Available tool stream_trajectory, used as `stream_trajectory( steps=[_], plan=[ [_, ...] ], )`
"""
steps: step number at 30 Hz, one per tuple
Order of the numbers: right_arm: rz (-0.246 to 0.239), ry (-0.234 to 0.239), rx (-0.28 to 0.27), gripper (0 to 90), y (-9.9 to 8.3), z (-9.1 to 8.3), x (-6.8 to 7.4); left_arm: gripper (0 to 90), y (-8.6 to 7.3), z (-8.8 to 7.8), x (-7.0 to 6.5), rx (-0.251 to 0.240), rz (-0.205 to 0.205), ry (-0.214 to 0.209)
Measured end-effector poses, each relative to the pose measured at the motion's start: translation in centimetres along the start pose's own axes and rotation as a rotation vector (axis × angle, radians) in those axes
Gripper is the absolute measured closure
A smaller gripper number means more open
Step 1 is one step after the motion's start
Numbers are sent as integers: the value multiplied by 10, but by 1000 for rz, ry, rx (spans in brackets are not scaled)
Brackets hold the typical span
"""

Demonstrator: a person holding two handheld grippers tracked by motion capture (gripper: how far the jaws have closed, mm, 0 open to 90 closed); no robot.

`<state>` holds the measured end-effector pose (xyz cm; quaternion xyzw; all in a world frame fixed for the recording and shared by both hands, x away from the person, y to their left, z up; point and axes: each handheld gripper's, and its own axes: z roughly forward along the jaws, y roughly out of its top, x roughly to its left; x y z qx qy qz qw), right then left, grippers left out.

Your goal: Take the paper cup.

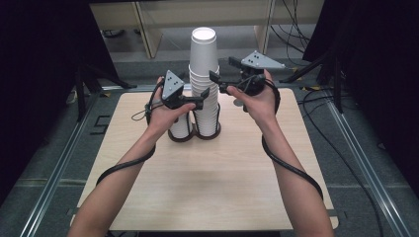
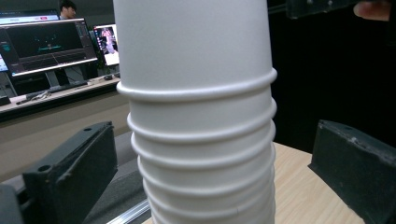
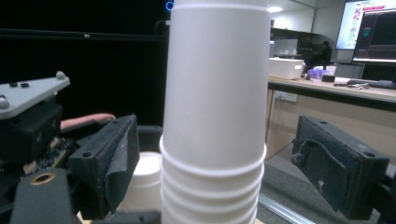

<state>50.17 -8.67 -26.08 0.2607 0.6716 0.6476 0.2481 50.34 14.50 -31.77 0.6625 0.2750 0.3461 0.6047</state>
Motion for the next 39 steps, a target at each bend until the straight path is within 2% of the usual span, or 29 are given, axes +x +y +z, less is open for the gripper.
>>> stream_trajectory(
  steps=[1,2,8,11,12,14,17,26,29,32,39],
  plan=[
    [-17,-6,-2,154,3,3,-2,0,1,2,0,-1,1,0],
    [3,3,8,153,4,5,-2,0,2,5,1,1,1,1],
    [8,15,-7,153,19,23,-5,0,7,14,4,-4,-4,7],
    [-12,4,5,153,26,32,-6,0,7,15,5,-7,-15,8],
    [7,7,8,153,27,35,-5,0,7,17,6,-7,-29,6],
    [-8,-6,8,153,31,39,-7,0,7,19,8,-4,-35,7],
    [-3,-5,13,148,34,45,-9,0,7,22,9,0,-42,9],
    [5,17,23,150,35,58,-10,39,7,26,8,-2,-55,-7],
    [28,29,31,149,33,61,-10,39,8,26,8,-3,-53,-8],
    [20,29,36,150,33,64,-11,39,8,27,8,-6,-52,-8],
    [45,50,17,155,36,65,-13,39,8,27,9,3,-44,-8]
  ],
)
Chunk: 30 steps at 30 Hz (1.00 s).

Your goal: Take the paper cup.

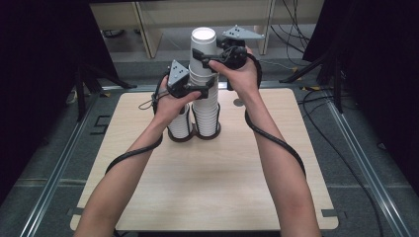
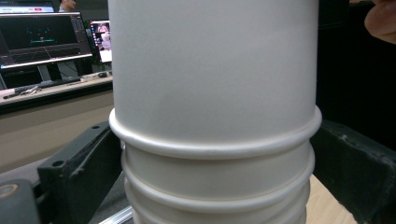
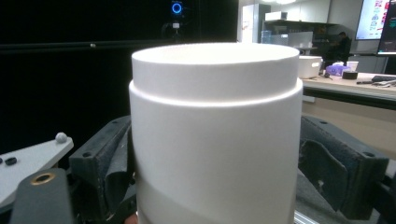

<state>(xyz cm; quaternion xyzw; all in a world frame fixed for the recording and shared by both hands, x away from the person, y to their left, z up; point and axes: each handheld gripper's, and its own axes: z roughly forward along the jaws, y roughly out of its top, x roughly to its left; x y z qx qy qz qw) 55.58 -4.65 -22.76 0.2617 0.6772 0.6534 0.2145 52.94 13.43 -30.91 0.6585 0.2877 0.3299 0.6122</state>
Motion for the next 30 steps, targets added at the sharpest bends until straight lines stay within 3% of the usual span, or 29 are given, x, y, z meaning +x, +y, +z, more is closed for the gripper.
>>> stream_trajectory(
  steps=[5,25,30],
  plan=[
    [18,11,-17,178,3,0,0,39,0,0,0,-2,1,-3],
    [6,18,-26,224,4,2,0,38,0,1,0,4,11,-2],
    [3,20,-57,228,7,0,0,38,0,1,0,4,13,-2]
  ],
)
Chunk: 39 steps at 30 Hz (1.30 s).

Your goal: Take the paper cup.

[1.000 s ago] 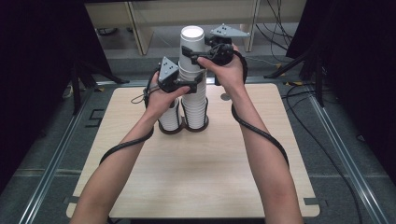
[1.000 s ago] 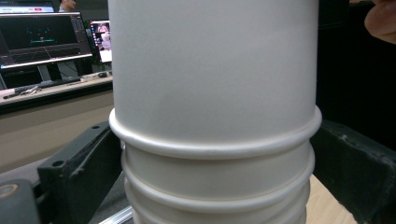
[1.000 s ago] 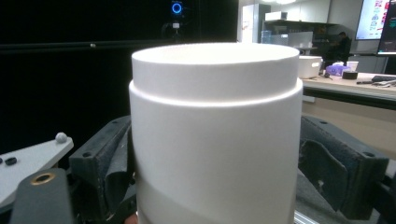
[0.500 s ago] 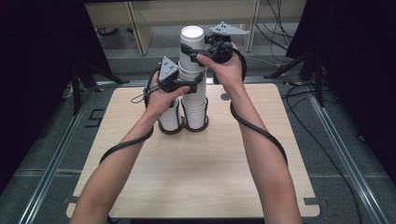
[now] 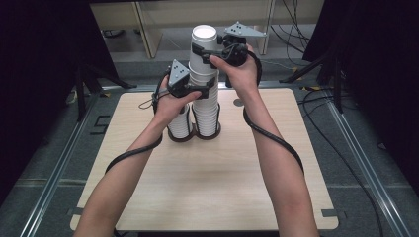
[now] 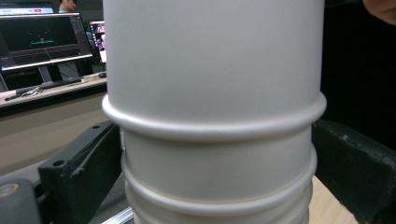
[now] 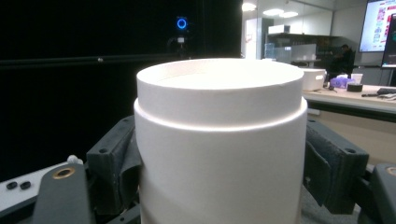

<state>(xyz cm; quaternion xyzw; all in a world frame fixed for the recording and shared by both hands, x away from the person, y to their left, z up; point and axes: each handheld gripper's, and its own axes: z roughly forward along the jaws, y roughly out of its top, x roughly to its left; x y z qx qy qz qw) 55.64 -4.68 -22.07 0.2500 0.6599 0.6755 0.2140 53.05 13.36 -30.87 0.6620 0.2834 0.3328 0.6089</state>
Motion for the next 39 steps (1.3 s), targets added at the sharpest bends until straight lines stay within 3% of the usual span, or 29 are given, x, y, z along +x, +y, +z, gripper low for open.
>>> stream_trajectory(
  steps=[6,21,39],
  plan=[
    [-5,6,-10,230,1,0,0,38,0,0,0,0,2,0],
    [-17,6,-102,235,9,-6,2,37,0,1,1,9,13,5],
    [-15,-6,-193,237,33,-24,5,35,0,2,0,15,-1,2]
  ],
)
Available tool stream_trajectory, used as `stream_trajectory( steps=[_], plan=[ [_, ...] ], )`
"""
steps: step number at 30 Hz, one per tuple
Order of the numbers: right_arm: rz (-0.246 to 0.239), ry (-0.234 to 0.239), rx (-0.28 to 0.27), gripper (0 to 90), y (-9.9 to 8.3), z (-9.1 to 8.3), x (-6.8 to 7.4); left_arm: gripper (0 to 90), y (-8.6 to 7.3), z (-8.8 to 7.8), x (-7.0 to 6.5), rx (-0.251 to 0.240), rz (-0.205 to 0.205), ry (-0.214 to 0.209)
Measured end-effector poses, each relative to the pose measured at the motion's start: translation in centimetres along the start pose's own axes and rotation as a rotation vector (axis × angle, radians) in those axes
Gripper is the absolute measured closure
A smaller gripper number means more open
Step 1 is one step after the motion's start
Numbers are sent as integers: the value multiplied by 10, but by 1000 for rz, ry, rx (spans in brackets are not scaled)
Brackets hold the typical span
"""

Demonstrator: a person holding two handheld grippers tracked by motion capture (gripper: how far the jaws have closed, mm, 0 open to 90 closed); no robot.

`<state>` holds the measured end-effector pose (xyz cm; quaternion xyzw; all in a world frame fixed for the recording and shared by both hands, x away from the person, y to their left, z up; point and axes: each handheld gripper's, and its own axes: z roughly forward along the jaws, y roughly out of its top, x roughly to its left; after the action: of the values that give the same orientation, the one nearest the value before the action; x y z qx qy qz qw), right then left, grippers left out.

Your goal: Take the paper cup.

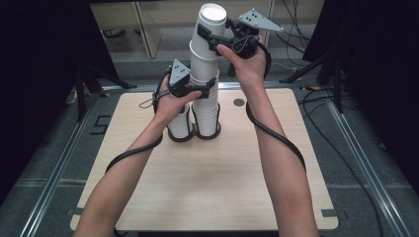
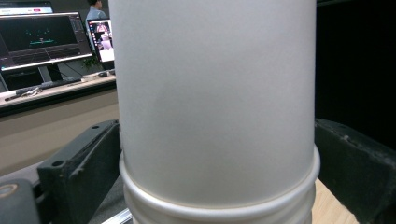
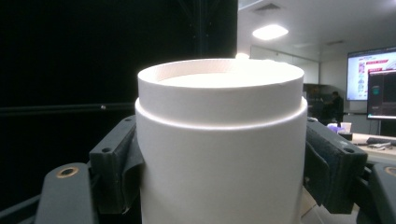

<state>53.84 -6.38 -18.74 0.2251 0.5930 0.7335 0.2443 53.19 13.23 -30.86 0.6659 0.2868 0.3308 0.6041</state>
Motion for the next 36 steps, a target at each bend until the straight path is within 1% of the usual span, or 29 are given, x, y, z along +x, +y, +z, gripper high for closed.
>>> stream_trajectory(
  steps=[1,2,6,8,9,11,12,14,15,16,18,19,20,22,23,24,26,27,28,30,31,32,33,34,35,36],
  plan=[
    [-6,2,-14,237,3,-2,1,35,-1,2,0,-20,-2,-4],
    [-17,-2,-18,237,4,-3,0,35,-1,2,0,-18,-2,-3],
    [-14,-3,-40,238,9,-6,0,35,-1,2,0,-18,-3,-4],
    [0,-1,-51,238,11,-9,1,35,-1,2,0,-18,-2,-5],
    [-12,3,-64,238,12,-9,0,35,-1,2,0,-16,0,-4],
    [1,6,-73,238,15,-11,1,34,0,2,0,-17,-2,-5],
    [-4,3,-77,238,16,-12,1,35,0,2,0,-17,-2,-4],
    [4,0,-79,238,17,-13,1,35,0,2,0,-17,-3,-5],
    [0,-2,-94,238,19,-16,-1,35,0,2,0,-17,-2,-5],
    [0,-2,-94,238,19,-16,-1,35,0,2,0,-18,-3,-6],
    [16,3,-114,239,23,-20,-1,34,0,3,-1,-23,-9,-9],
    [22,3,-116,239,24,-22,-1,34,0,3,-1,-22,-8,-8],
    [8,1,-119,239,25,-22,-1,34,0,3,-1,-20,-6,-7],
    [8,4,-121,239,26,-25,-1,34,0,3,-1,-21,-6,-6],
    [5,4,-121,239,27,-26,-1,35,0,2,-1,-13,-3,-6],
    [15,7,-118,239,27,-27,1,35,1,1,-1,1,0,-5],
    [10,10,-122,239,26,-28,1,34,1,1,-1,0,1,-3],
    [2,5,-120,239,26,-32,0,34,1,-1,-1,7,12,1],
    [13,6,-119,239,25,-33,0,33,1,-1,-1,6,17,3],
    [-2,6,-123,239,25,-37,-1,12,2,-3,-1,-2,23,1],
    [-6,1,-125,239,24,-39,-1,0,2,-5,-1,-1,12,-1],
    [12,7,-122,239,24,-41,0,0,2,-5,-1,-1,12,-1],
    [7,8,-127,239,24,-42,-1,0,3,-9,-2,-5,41,6],
    [7,8,-127,239,24,-42,-1,0,3,-9,-2,-5,41,6],
    [4,4,-134,239,24,-47,-1,0,4,-12,-3,-5,76,10],
    [9,5,-136,239,24,-49,0,0,4,-12,-3,-5,76,10]
  ],
)
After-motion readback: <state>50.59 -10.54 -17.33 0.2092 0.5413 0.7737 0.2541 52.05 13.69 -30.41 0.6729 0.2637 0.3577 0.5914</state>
